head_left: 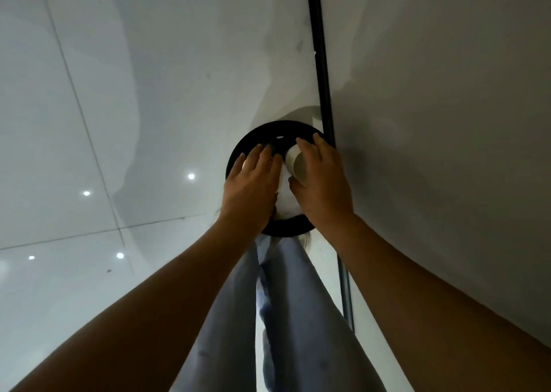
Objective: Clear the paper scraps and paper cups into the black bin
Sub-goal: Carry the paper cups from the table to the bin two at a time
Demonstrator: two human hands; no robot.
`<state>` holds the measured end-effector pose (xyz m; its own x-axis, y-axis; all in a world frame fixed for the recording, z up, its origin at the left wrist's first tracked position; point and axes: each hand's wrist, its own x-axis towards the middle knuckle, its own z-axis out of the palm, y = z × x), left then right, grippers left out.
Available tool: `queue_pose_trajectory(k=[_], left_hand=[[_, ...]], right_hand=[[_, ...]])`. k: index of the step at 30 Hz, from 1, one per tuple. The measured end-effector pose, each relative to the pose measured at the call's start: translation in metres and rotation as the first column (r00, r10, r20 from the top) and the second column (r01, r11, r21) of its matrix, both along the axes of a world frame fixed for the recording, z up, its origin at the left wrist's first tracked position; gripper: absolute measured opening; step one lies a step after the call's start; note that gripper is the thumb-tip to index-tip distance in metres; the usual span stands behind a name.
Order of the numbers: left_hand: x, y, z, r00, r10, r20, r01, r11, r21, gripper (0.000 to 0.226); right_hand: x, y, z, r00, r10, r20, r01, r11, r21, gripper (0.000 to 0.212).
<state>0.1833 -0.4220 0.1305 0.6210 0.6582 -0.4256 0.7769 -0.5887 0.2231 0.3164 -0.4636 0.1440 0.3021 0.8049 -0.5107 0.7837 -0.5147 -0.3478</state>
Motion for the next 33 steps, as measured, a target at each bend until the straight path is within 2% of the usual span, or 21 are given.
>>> queue_pose_trajectory(k=[6,10,13,18,22,25,28,33], left_hand=[[0.0,-0.001,-0.026,0.999,-0.017,-0.034,0.016,0.999,-0.03,0.077],[-0.007,0.006,-0.002,0.997,0.027,-0.066,-0.032,0.997,-0.075,0.089],[-0.017,0.005,0.047,0.994,0.086,-0.073,-0.093,0.991,-0.094,0.083],[-0.044,-0.007,0.166,0.954,0.3,-0.023,-0.3,0.943,-0.141,0.068],[-0.077,-0.026,0.28,0.917,0.397,-0.048,-0.4,0.908,-0.128,0.062],[-0.107,-0.049,0.352,0.868,0.494,-0.045,-0.496,0.864,-0.088,0.059],[-0.142,-0.078,0.41,0.783,0.621,-0.035,-0.622,0.781,-0.055,0.058],[-0.214,-0.14,0.472,0.552,0.834,-0.004,-0.834,0.551,-0.021,0.057]], right_hand=[[-0.003,0.005,-0.018,0.998,0.051,0.031,-0.05,0.998,-0.032,0.074],[-0.003,0.006,0.006,0.999,0.031,0.007,-0.03,0.997,-0.065,0.084],[-0.004,0.002,0.054,0.999,0.018,-0.043,-0.02,0.998,-0.054,0.079],[-0.02,-0.005,0.166,0.992,0.097,-0.075,-0.101,0.993,-0.053,0.072],[-0.05,-0.008,0.271,0.969,0.236,-0.08,-0.241,0.968,-0.064,0.067],[-0.086,-0.012,0.342,0.917,0.395,-0.056,-0.399,0.913,-0.086,0.067],[-0.129,-0.025,0.399,0.862,0.501,-0.074,-0.505,0.861,-0.059,0.066],[-0.217,-0.058,0.456,0.68,0.732,-0.044,-0.733,0.677,-0.064,0.063]])
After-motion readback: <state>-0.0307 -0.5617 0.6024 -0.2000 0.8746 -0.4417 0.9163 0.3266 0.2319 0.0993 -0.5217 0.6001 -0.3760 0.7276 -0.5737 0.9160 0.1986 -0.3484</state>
